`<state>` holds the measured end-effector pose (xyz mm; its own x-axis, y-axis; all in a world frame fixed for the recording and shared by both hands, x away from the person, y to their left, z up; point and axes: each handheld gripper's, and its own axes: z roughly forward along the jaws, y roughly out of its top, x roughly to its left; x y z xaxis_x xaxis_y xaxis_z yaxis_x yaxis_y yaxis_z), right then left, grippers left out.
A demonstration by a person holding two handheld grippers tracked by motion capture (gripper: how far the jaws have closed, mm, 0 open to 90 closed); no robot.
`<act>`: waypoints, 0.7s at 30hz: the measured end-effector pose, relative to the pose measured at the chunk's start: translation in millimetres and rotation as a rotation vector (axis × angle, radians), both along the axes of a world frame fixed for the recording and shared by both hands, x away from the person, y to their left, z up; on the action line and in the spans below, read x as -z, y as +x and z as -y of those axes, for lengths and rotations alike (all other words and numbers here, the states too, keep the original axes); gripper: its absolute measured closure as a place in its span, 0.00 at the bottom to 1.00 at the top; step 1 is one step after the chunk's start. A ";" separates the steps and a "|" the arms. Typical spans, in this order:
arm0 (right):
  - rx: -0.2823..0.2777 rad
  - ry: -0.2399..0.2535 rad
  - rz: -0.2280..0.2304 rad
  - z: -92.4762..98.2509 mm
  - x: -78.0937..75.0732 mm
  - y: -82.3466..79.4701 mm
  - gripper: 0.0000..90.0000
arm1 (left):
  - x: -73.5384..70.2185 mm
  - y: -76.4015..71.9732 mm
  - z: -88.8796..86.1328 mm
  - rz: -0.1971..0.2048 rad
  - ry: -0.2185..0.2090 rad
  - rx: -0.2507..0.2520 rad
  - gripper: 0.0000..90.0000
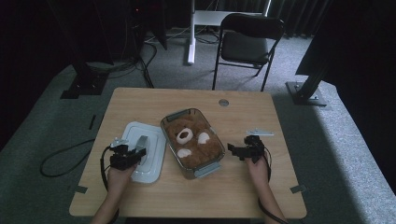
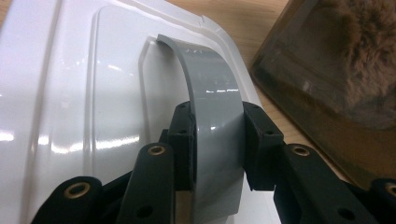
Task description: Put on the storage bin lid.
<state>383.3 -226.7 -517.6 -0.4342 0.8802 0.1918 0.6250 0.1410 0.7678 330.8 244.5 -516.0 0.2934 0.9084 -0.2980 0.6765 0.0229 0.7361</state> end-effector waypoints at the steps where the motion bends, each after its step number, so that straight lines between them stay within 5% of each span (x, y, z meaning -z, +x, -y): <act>1: -0.006 0.012 0.005 -1.4 0.9 0.6 0.12 | -0.6 -0.5 -0.4 0.002 0.000 -0.001 0.77; 10: -0.073 0.002 0.006 -22.4 9.6 1.9 0.12 | -24.6 -11.0 -14.3 0.055 -0.089 -0.010 0.77; 14: -0.136 0.047 -0.018 -32.9 12.8 -2.3 0.15 | -38.4 -15.3 -21.4 0.082 -0.100 -0.022 0.77; 21: -0.203 0.030 -0.002 -51.0 17.7 -17.0 0.14 | -58.5 -26.9 -32.0 0.139 -0.162 -0.028 0.78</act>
<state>366.3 -175.7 -535.3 -0.6019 0.7684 0.2176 0.5875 0.2415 0.7723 303.9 276.4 -457.5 0.3174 0.8601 -0.3994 0.5662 0.1659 0.8074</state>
